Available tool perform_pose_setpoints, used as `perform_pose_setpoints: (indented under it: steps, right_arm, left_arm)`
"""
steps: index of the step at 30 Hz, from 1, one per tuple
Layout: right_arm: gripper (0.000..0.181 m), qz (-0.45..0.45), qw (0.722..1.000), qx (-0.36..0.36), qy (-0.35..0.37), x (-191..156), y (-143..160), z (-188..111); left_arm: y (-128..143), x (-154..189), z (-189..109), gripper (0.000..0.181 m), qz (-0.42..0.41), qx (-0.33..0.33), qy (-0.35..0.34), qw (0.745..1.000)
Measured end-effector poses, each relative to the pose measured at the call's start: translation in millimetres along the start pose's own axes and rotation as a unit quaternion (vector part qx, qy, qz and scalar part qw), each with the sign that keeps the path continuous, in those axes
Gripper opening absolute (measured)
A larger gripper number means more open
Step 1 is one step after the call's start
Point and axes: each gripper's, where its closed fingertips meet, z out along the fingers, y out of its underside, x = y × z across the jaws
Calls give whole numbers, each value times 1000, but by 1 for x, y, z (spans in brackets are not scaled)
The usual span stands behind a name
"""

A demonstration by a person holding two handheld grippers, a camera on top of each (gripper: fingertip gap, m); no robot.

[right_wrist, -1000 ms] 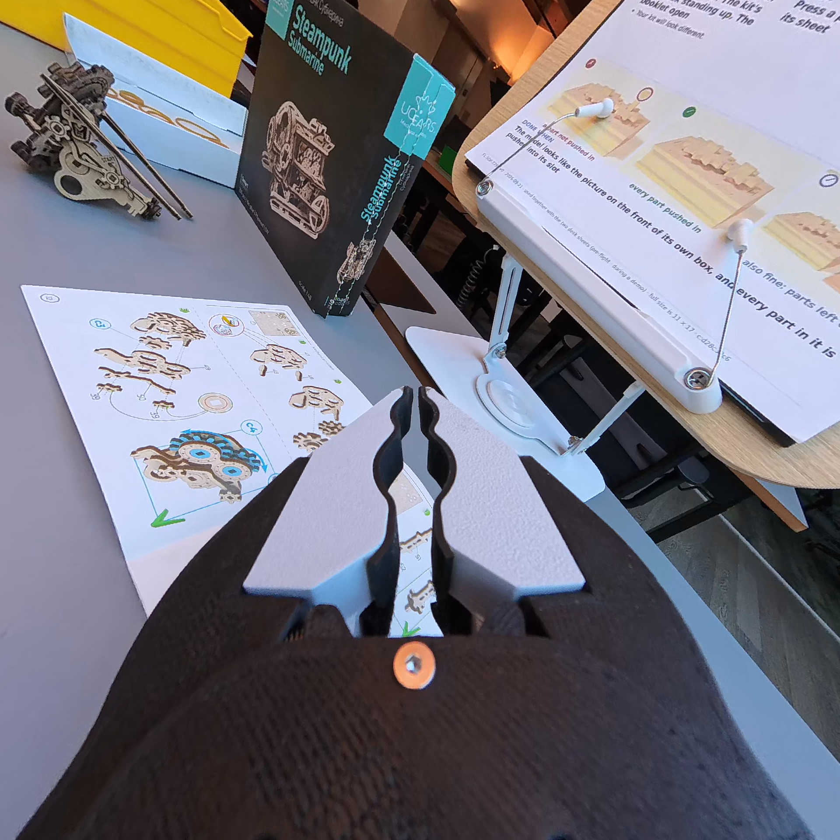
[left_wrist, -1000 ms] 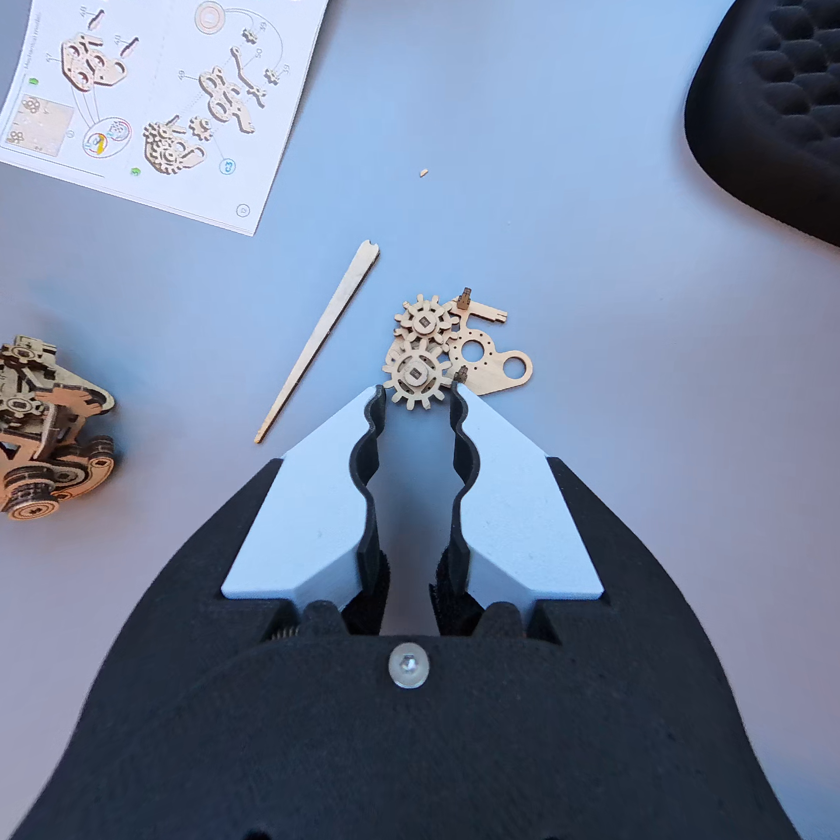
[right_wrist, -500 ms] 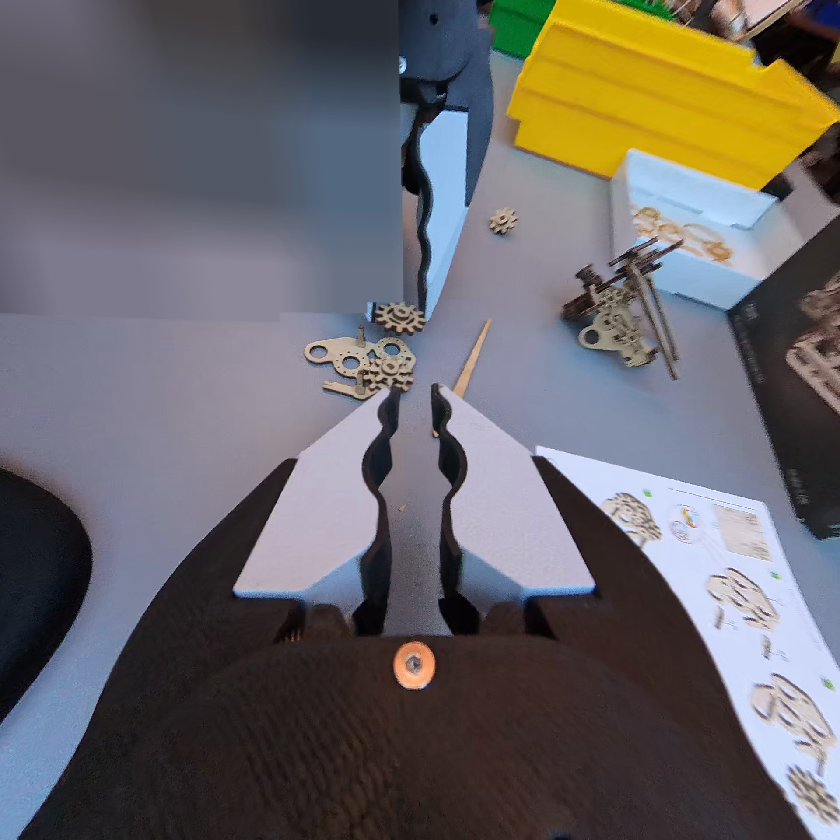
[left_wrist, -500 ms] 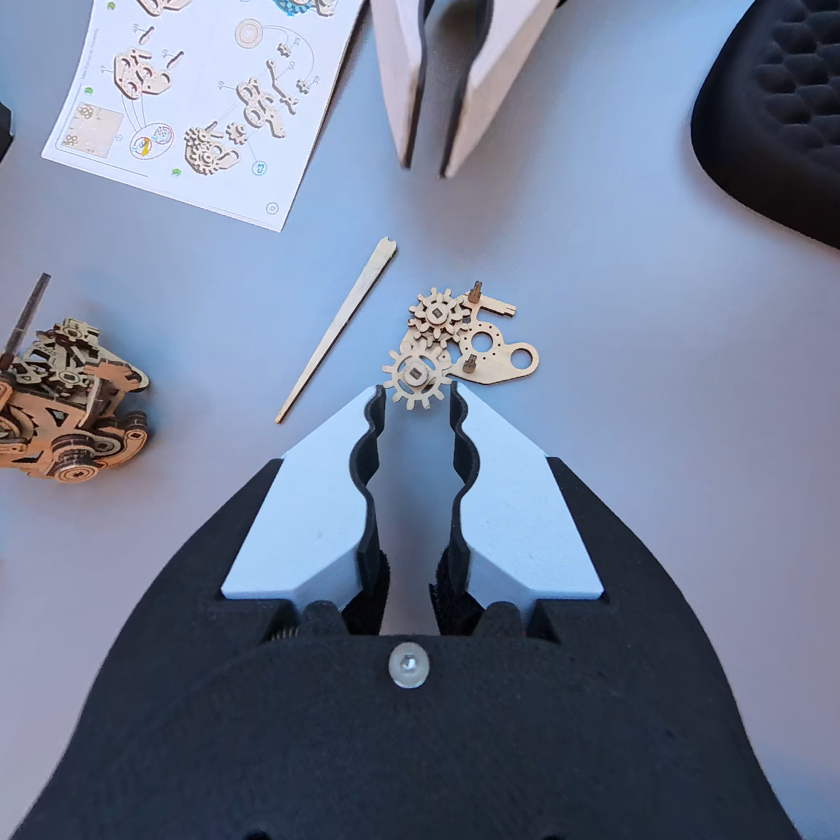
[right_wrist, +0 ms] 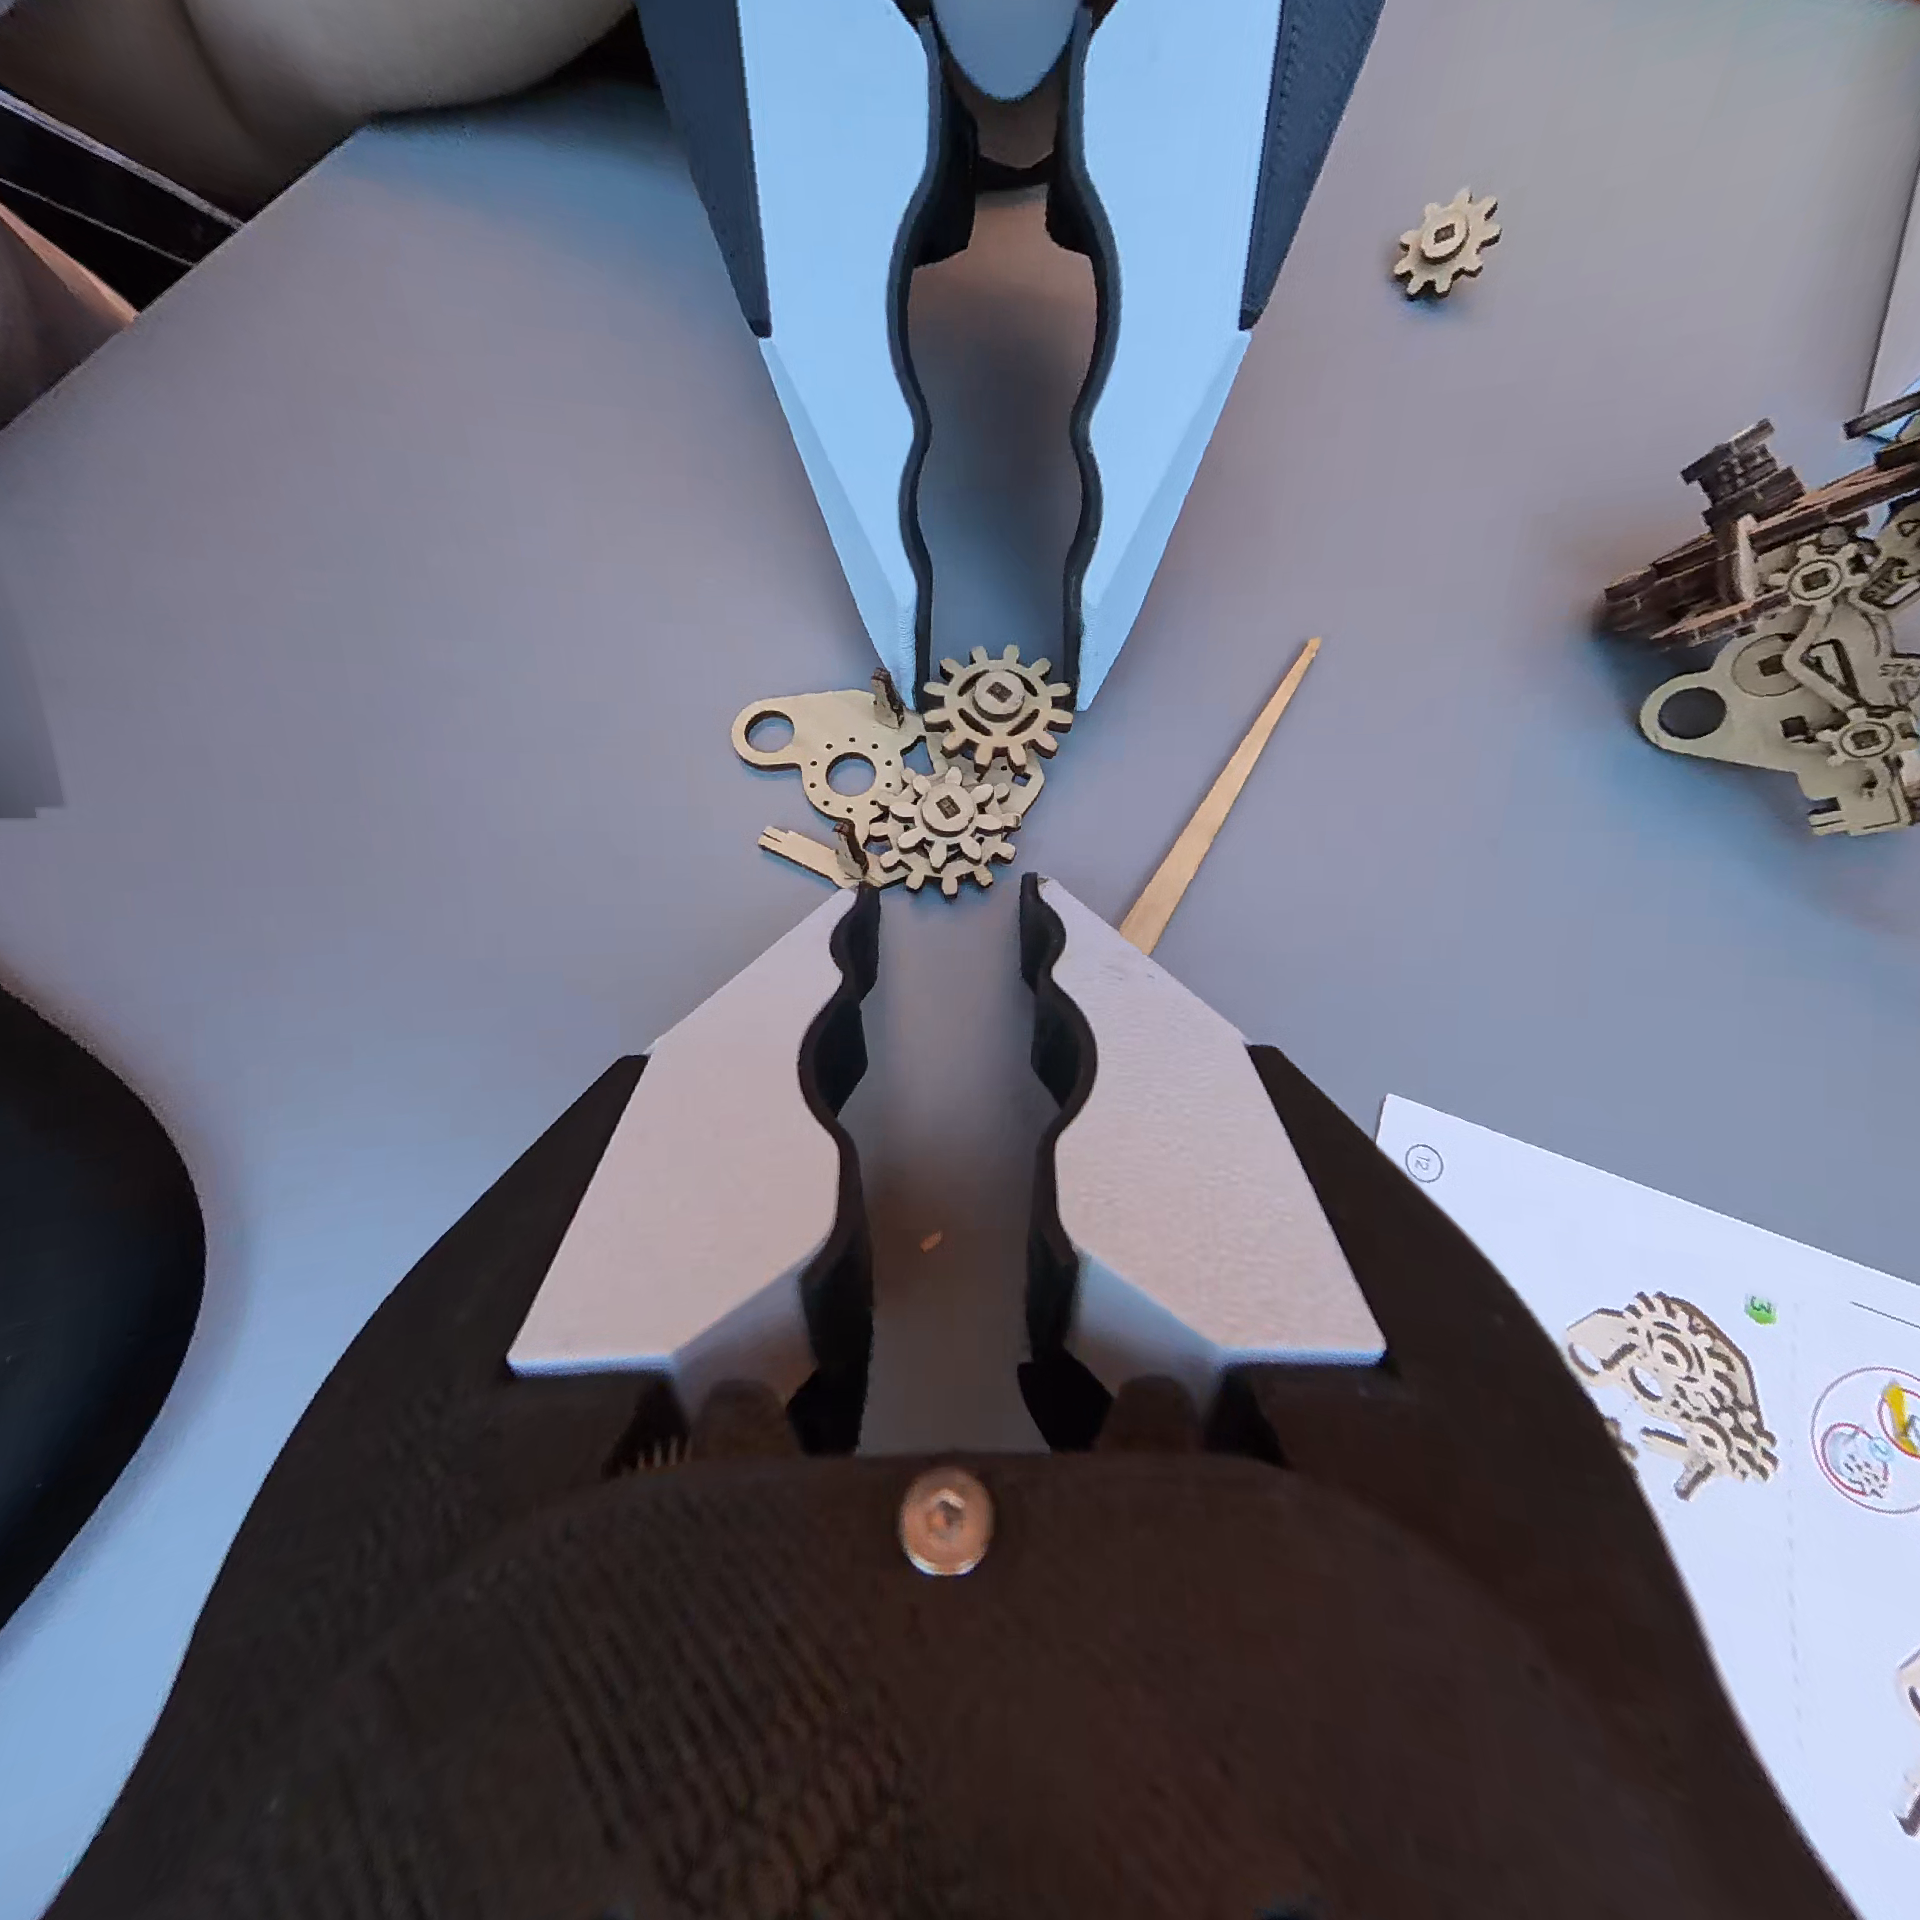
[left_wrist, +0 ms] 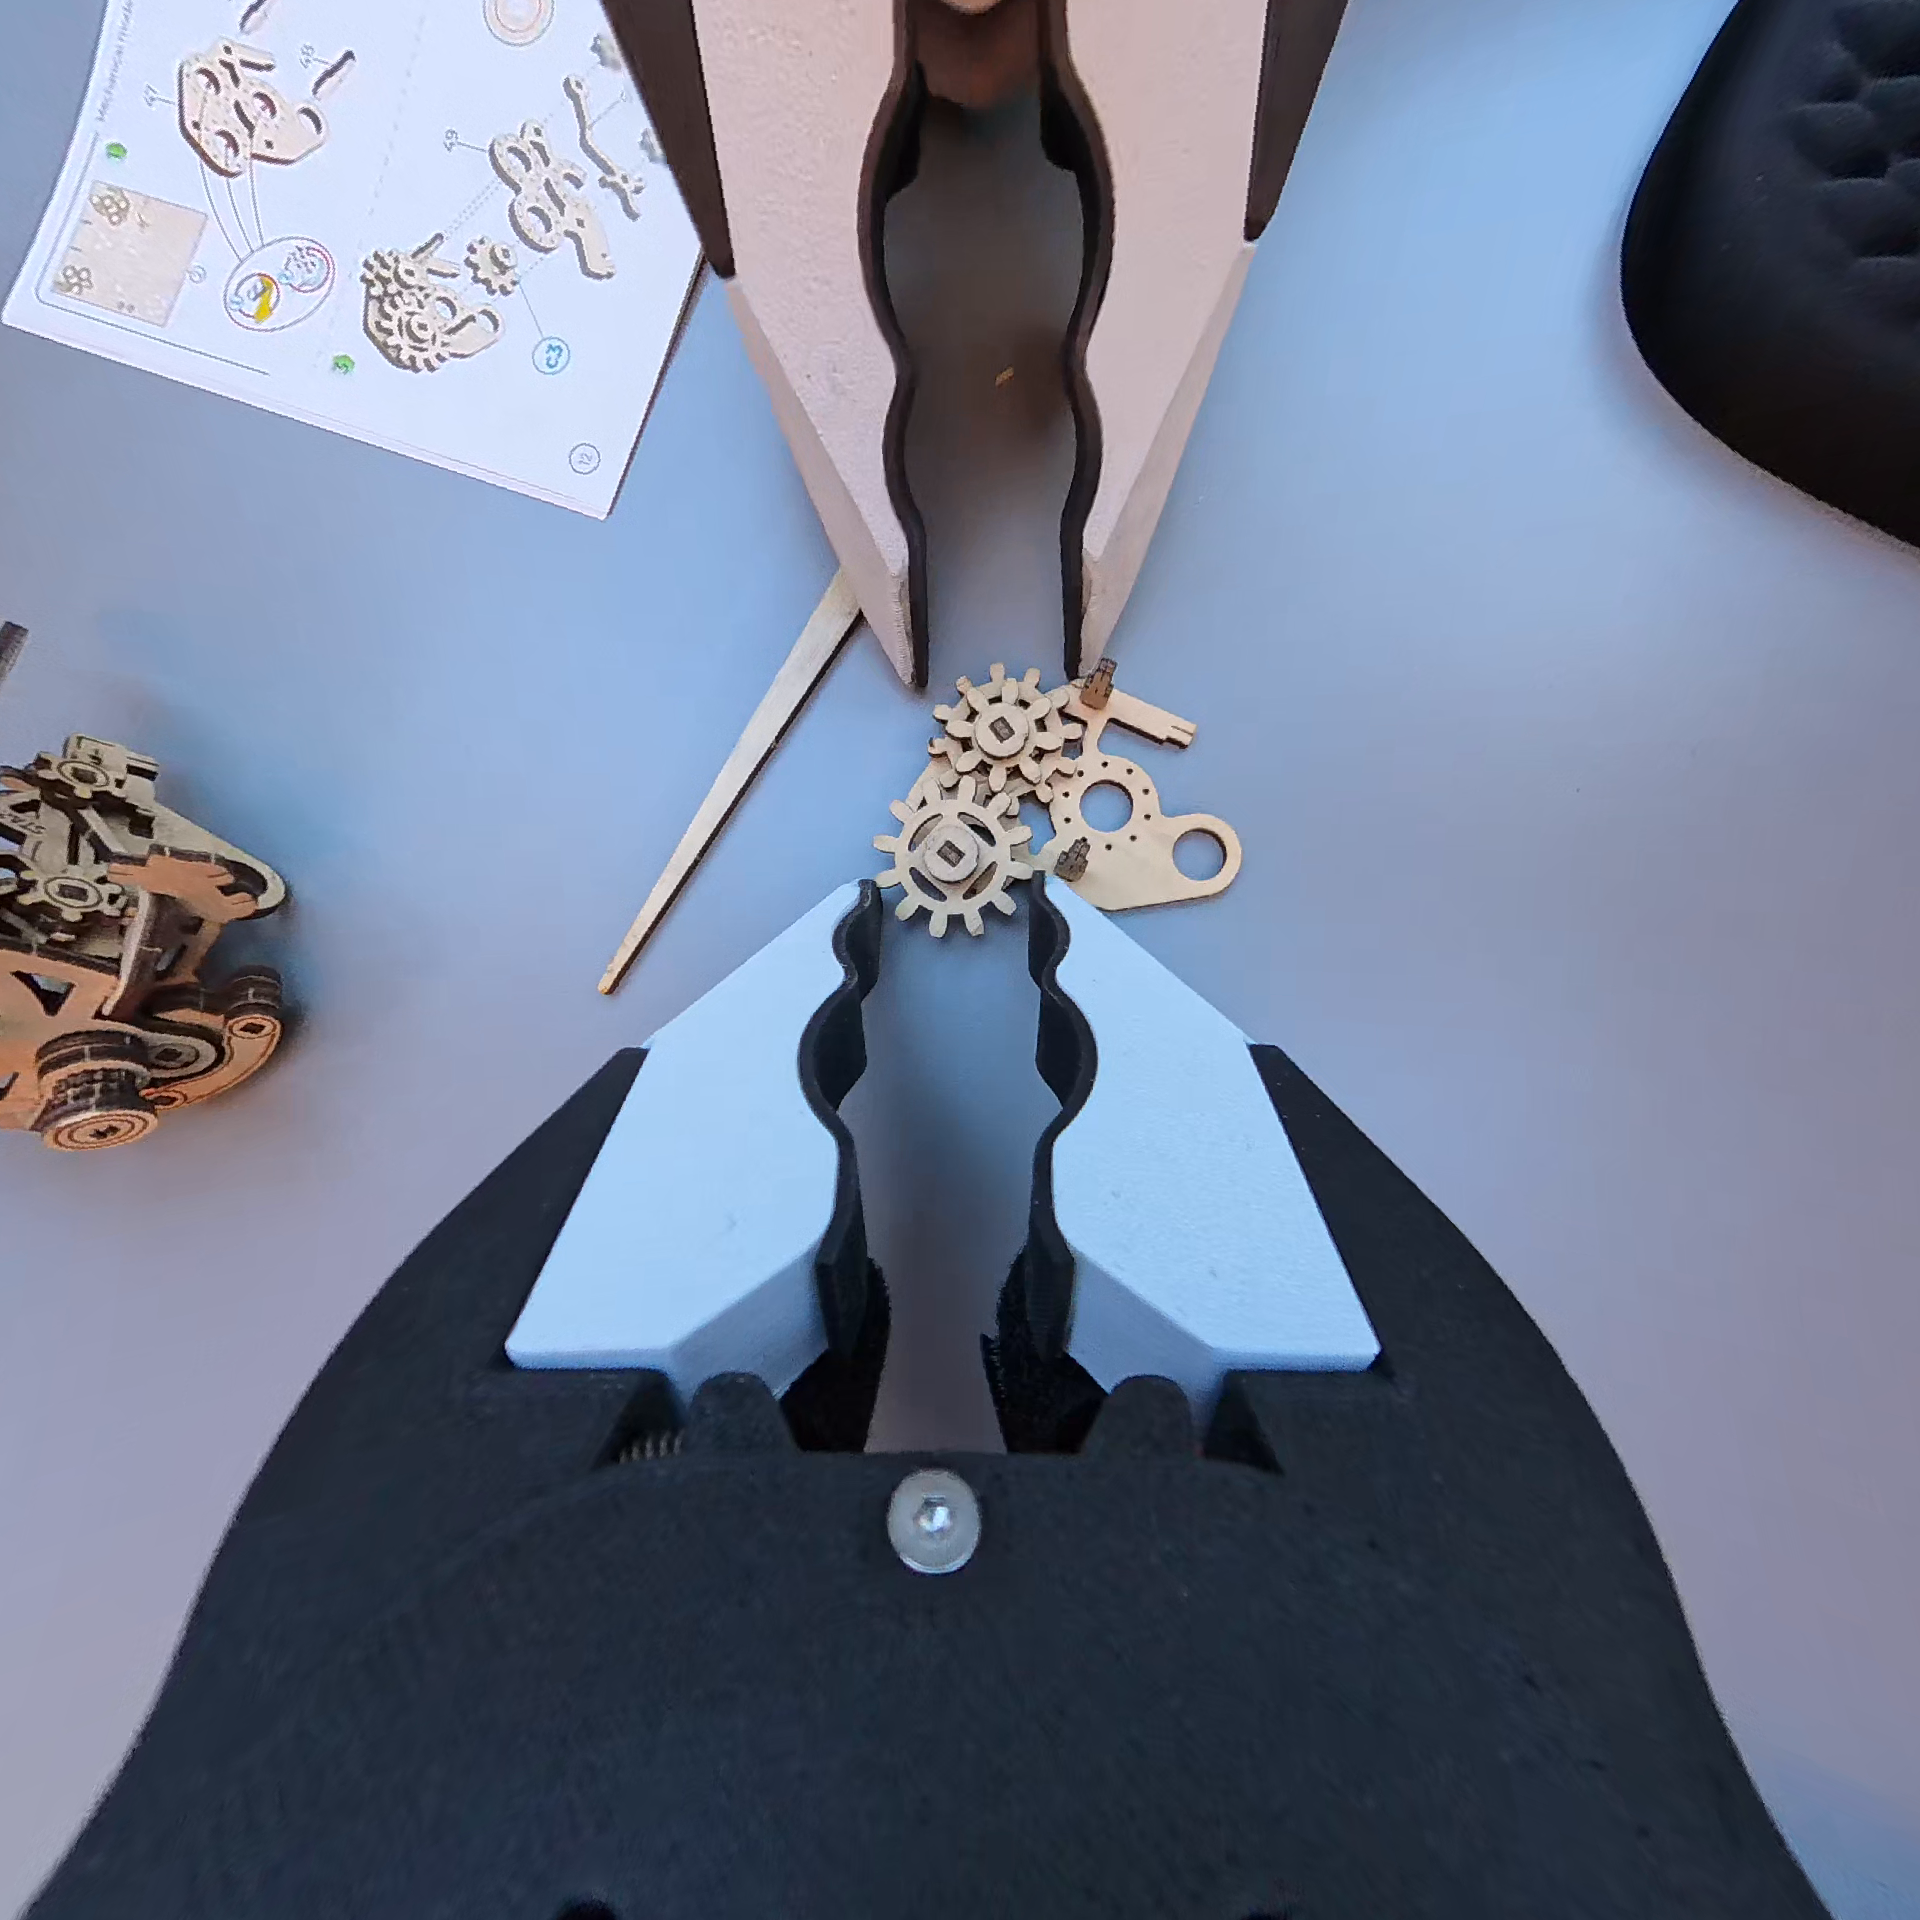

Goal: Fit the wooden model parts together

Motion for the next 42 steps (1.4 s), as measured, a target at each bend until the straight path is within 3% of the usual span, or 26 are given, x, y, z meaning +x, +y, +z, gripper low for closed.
perform_pose_setpoints:
  steps: [12, 15, 20, 29, 42]
  right_arm:
    - [23, -33, 999, -3, 9, -5, 1, 1]
    - [24, -23, 1000, -5, 16, -6, 2, 0]
    - [41, 58, 998, 0, 10, -10, 0, 2]
    - [31, 27, 998, -2, 62, -9, -1, 2]
    - [25, 28, 997, -3, 70, -9, -1, 1]
  left_arm:
    - [-1, 1, 1, 27, -2, 2, -5, 1000]
    - [-1, 1, 1, 27, -3, 2, -6, 1000]
    - [-2, 1, 1, 27, -1, 1, -10, 1000]
    - [-2, 1, 1, 27, -1, 2, -12, 1000]
    - [-1, 1, 0, 27, 0, 1, -12, 1000]
